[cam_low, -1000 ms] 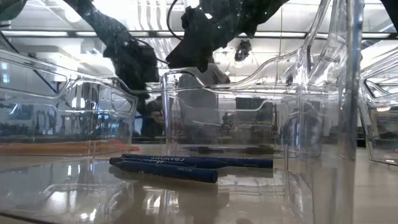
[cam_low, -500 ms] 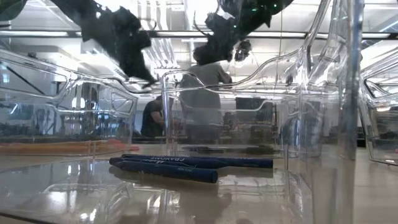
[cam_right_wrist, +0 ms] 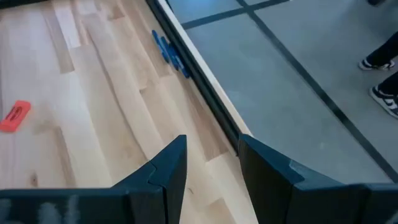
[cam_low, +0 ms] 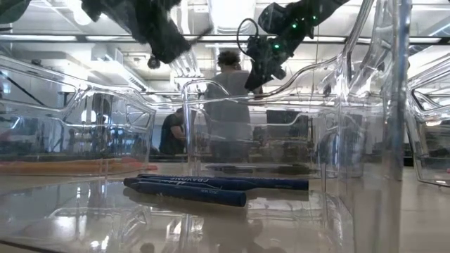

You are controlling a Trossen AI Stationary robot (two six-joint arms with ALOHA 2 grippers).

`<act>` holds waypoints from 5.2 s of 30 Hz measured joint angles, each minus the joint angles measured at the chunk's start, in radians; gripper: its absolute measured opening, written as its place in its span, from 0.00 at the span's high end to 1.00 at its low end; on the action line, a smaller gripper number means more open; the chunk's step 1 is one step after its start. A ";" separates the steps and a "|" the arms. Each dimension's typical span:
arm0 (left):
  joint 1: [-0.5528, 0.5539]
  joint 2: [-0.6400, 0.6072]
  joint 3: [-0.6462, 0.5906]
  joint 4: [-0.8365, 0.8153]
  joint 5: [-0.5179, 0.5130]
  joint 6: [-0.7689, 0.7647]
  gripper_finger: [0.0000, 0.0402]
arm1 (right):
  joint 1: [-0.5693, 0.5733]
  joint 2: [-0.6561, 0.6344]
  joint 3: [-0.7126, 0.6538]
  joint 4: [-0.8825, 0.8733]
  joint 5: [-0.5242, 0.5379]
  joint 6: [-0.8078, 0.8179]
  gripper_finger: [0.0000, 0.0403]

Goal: Sort crayons/erasers/pens/pencils in bins
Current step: Put the blue crayon into the bottom left transparent bin, then put the orange eraser into the bottom right transparent bin

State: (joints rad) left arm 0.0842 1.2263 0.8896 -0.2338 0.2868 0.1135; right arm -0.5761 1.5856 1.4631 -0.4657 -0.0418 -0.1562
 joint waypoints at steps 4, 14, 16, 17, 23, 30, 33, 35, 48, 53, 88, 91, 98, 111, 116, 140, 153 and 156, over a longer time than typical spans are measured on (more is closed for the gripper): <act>-0.134 0.019 -0.013 0.092 -0.001 -0.139 1.00 | -0.002 0.000 0.000 -0.012 -0.003 -0.001 0.66; -0.313 0.098 -0.012 0.122 -0.008 -0.347 1.00 | 0.001 0.000 0.000 -0.008 -0.007 -0.001 0.66; -0.329 0.121 -0.012 0.126 -0.009 -0.383 1.00 | 0.001 0.000 0.000 -0.008 -0.007 -0.001 0.66; -0.337 0.135 -0.011 0.138 -0.009 -0.395 1.00 | 0.001 0.000 0.000 -0.008 -0.007 -0.001 0.66; -0.422 0.240 0.006 0.245 -0.009 -0.400 1.00 | 0.001 0.000 0.000 -0.007 -0.007 -0.001 0.66; -0.484 0.338 0.010 0.305 -0.078 -0.401 1.00 | 0.001 0.000 0.000 -0.006 -0.007 -0.001 0.66; -0.496 0.364 0.011 0.305 -0.170 -0.453 1.00 | 0.001 0.000 0.000 -0.004 -0.007 -0.001 0.66; -0.501 0.375 0.011 0.304 -0.227 -0.480 1.00 | 0.001 0.000 0.000 -0.004 -0.007 -0.001 0.66; -0.502 0.438 0.007 0.273 -0.258 -0.494 1.00 | 0.001 0.000 0.000 -0.001 -0.007 -0.001 0.66; -0.501 0.435 0.004 0.259 -0.258 -0.491 1.00 | 0.001 0.000 0.000 -0.001 -0.007 -0.001 0.66; -0.463 0.455 -0.002 0.207 -0.168 -0.475 0.93 | 0.001 0.000 0.000 -0.001 -0.007 -0.001 0.66; -0.463 0.455 0.002 0.207 -0.167 -0.450 0.93 | 0.001 0.000 0.000 -0.001 -0.007 -0.001 0.66; -0.463 0.455 0.006 0.231 -0.166 -0.369 0.93 | 0.001 0.000 0.000 -0.001 -0.007 -0.001 0.66; -0.447 0.443 0.008 0.223 -0.166 -0.369 0.81 | 0.001 0.000 0.000 -0.001 -0.007 -0.001 0.66; -0.436 0.425 0.022 0.223 -0.175 -0.363 0.75 | 0.001 0.000 0.000 -0.001 -0.008 -0.001 0.66; 0.051 0.033 0.065 -0.182 -0.362 -0.211 0.75 | 0.002 0.000 0.000 -0.001 -0.009 -0.001 0.66; 0.426 0.290 0.086 -0.315 -0.110 -0.316 0.75 | 0.002 0.000 0.000 -0.001 -0.009 -0.001 0.66; 0.433 0.327 0.108 -0.402 -0.106 -0.316 0.75 | 0.002 0.000 0.000 -0.001 -0.009 -0.001 0.66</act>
State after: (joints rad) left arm 0.5176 1.5529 0.9975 -0.6360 0.1808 -0.2028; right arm -0.5743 1.5856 1.4631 -0.4664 -0.0509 -0.1574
